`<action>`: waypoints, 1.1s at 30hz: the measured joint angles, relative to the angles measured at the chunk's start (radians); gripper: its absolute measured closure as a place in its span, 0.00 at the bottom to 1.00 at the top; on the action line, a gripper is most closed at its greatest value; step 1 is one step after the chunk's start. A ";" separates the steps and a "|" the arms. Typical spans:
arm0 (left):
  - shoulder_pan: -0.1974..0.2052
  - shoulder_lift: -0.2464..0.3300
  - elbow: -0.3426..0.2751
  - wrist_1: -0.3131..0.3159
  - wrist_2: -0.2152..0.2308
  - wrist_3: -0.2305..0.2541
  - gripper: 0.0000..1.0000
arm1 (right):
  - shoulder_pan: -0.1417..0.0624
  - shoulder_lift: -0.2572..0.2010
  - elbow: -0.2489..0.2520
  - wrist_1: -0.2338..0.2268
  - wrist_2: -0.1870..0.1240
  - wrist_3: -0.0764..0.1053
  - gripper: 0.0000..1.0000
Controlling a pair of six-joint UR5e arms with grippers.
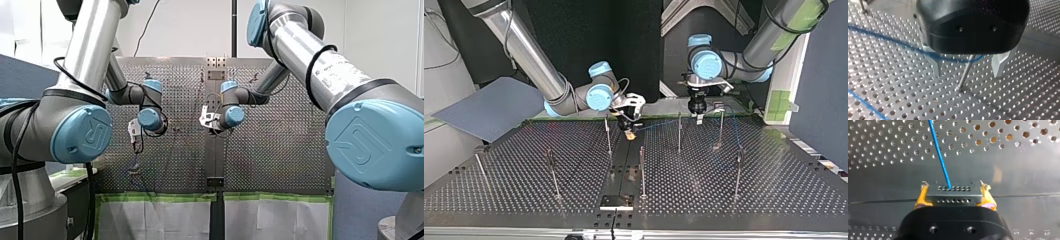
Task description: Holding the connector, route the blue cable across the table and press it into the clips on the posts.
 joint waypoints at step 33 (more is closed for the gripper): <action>-0.219 0.000 -0.010 0.080 -0.087 -0.059 0.00 | -0.012 0.000 0.000 -0.001 0.004 0.002 1.00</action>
